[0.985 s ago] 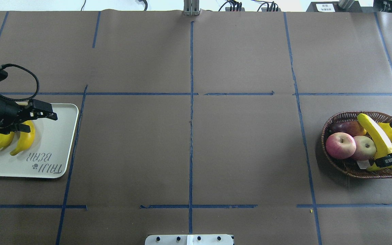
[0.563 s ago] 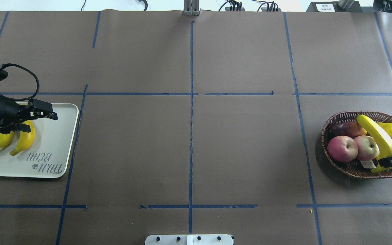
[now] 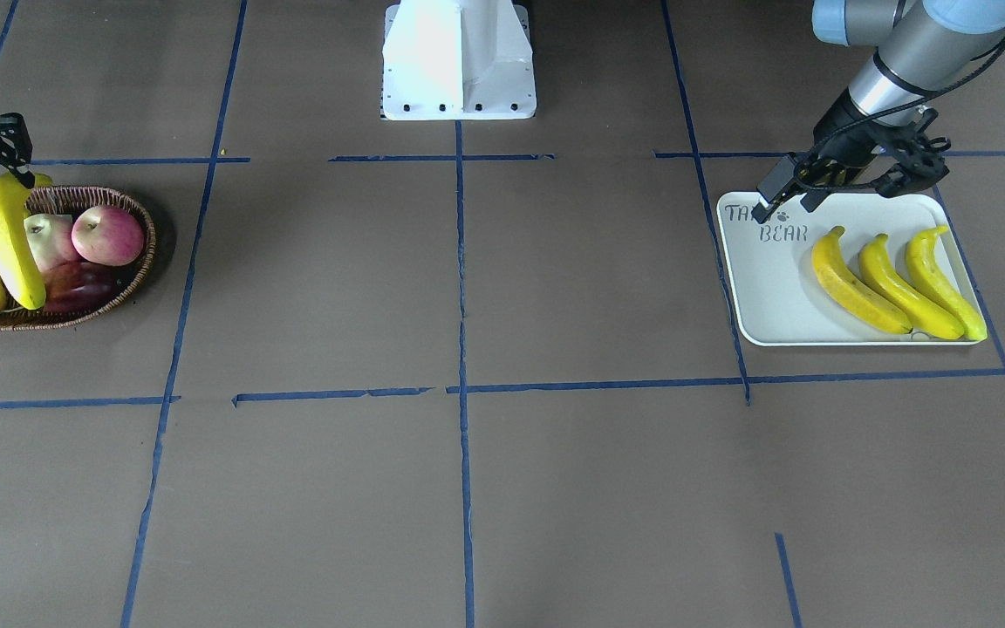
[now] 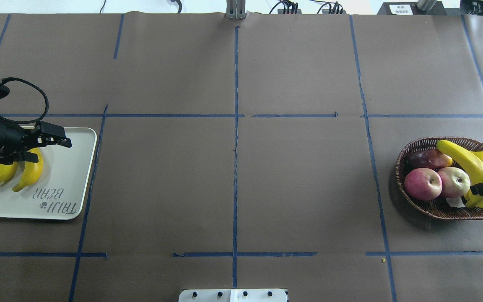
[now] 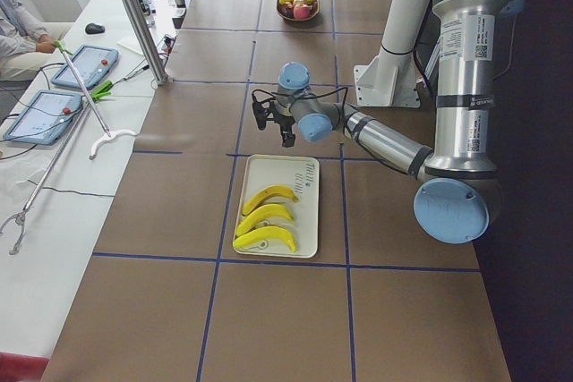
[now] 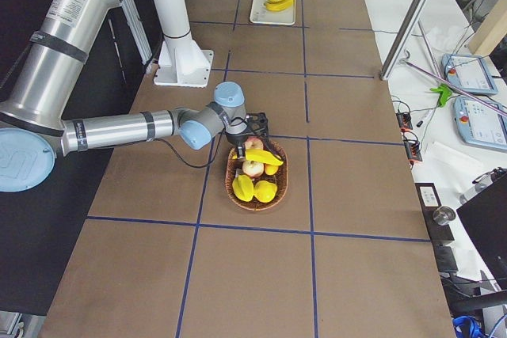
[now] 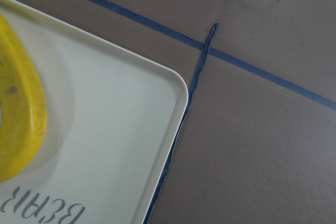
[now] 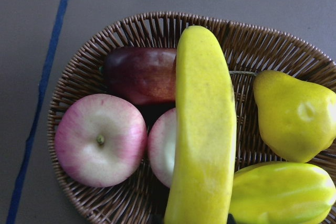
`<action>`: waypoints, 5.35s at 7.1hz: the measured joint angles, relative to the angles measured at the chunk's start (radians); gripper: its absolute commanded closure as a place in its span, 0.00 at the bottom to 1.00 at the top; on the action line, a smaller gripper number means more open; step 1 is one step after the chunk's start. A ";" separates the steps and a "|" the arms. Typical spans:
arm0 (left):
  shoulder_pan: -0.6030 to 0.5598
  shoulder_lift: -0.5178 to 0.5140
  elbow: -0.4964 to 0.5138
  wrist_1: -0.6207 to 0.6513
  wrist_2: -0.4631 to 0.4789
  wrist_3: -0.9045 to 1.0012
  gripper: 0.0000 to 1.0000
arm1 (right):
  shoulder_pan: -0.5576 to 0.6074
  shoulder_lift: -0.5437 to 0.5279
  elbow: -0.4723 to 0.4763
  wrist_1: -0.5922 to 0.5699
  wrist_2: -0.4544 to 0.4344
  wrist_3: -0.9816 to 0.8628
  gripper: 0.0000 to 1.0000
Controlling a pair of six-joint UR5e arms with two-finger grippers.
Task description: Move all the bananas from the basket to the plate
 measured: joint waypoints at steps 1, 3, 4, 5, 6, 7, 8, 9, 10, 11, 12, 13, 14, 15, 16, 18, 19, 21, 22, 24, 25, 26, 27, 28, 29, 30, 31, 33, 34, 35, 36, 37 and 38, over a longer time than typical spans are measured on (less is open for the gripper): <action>0.000 0.000 0.000 0.000 0.000 0.000 0.00 | 0.023 0.004 0.001 0.000 0.017 -0.010 1.00; 0.000 0.000 0.002 0.000 0.000 0.000 0.00 | 0.030 0.029 -0.027 0.000 0.007 -0.014 1.00; 0.000 -0.001 0.003 0.000 0.000 0.000 0.00 | 0.028 0.052 -0.043 -0.001 0.005 -0.013 1.00; 0.000 0.000 0.003 0.000 0.000 0.000 0.00 | 0.029 0.072 -0.046 -0.001 0.009 -0.011 1.00; 0.000 0.000 0.004 0.000 0.000 0.000 0.00 | 0.036 0.085 -0.027 -0.001 0.027 -0.011 1.00; 0.001 -0.002 0.004 0.000 0.000 0.000 0.00 | 0.065 0.092 0.001 -0.001 0.075 -0.011 1.00; 0.002 -0.005 0.005 0.000 0.000 0.000 0.00 | 0.105 0.110 0.016 -0.001 0.134 -0.011 1.00; 0.004 -0.012 0.005 0.000 0.000 -0.001 0.00 | 0.127 0.150 0.018 -0.001 0.180 -0.009 1.00; 0.006 -0.029 0.005 -0.002 0.000 -0.002 0.00 | 0.133 0.205 0.011 -0.001 0.218 0.002 1.00; 0.011 -0.061 0.004 -0.004 -0.001 -0.005 0.00 | 0.119 0.277 -0.001 -0.001 0.248 0.041 1.00; 0.020 -0.103 0.004 -0.005 -0.003 -0.007 0.00 | 0.074 0.356 -0.010 0.002 0.257 0.124 1.00; 0.034 -0.147 0.008 -0.005 -0.004 -0.023 0.00 | 0.014 0.433 -0.016 0.004 0.234 0.221 1.00; 0.051 -0.195 0.014 -0.005 -0.004 -0.059 0.00 | -0.059 0.510 -0.023 0.005 0.174 0.313 1.00; 0.064 -0.243 0.018 -0.005 -0.003 -0.111 0.00 | -0.128 0.587 -0.042 0.007 0.110 0.388 1.00; 0.079 -0.291 0.022 -0.004 0.009 -0.178 0.00 | -0.185 0.670 -0.075 0.009 0.052 0.459 1.00; 0.126 -0.379 0.040 -0.005 0.083 -0.332 0.00 | -0.284 0.791 -0.121 0.011 -0.077 0.565 1.00; 0.138 -0.426 0.059 -0.006 0.102 -0.419 0.00 | -0.324 0.823 -0.129 0.011 -0.133 0.594 1.00; 0.149 -0.493 0.099 -0.008 0.111 -0.580 0.00 | -0.383 0.873 -0.136 0.012 -0.211 0.634 1.00; 0.152 -0.513 0.108 -0.008 0.112 -0.621 0.00 | -0.410 0.893 -0.136 0.012 -0.240 0.648 1.00; 0.160 -0.554 0.130 -0.008 0.112 -0.657 0.00 | -0.441 0.916 -0.136 0.012 -0.259 0.656 1.00; 0.169 -0.570 0.139 -0.008 0.112 -0.664 0.00 | -0.452 0.920 -0.135 0.012 -0.261 0.657 1.00; 0.178 -0.579 0.143 -0.008 0.114 -0.666 0.00 | -0.460 0.924 -0.135 0.013 -0.262 0.657 1.00; 0.190 -0.583 0.144 -0.010 0.116 -0.667 0.00 | -0.465 0.930 -0.135 0.013 -0.263 0.657 1.00; 0.205 -0.589 0.146 -0.010 0.117 -0.667 0.00 | -0.468 0.935 -0.134 0.013 -0.263 0.658 1.00; 0.218 -0.599 0.151 -0.011 0.118 -0.668 0.00 | -0.470 0.937 -0.134 0.012 -0.263 0.659 1.00; 0.227 -0.609 0.159 -0.011 0.124 -0.668 0.00 | -0.472 0.938 -0.134 0.012 -0.264 0.659 1.00; 0.237 -0.615 0.166 -0.011 0.141 -0.668 0.01 | -0.475 0.938 -0.133 0.013 -0.265 0.659 1.00; 0.255 -0.618 0.174 -0.016 0.172 -0.668 0.30 | -0.476 0.939 -0.131 0.014 -0.266 0.659 0.99; 0.258 -0.618 0.177 -0.023 0.177 -0.669 0.77 | -0.477 0.939 -0.131 0.014 -0.266 0.659 0.97; 0.259 -0.618 0.179 -0.027 0.179 -0.669 1.00 | -0.477 0.939 -0.131 0.014 -0.265 0.658 0.93; 0.259 -0.617 0.180 -0.029 0.179 -0.673 1.00 | -0.477 0.938 -0.131 0.013 -0.264 0.655 0.34; 0.259 -0.617 0.181 -0.030 0.179 -0.679 1.00 | -0.477 0.938 -0.132 0.013 -0.265 0.651 0.01; 0.257 -0.616 0.181 -0.030 0.179 -0.682 1.00 | -0.477 0.938 -0.132 0.013 -0.264 0.648 0.00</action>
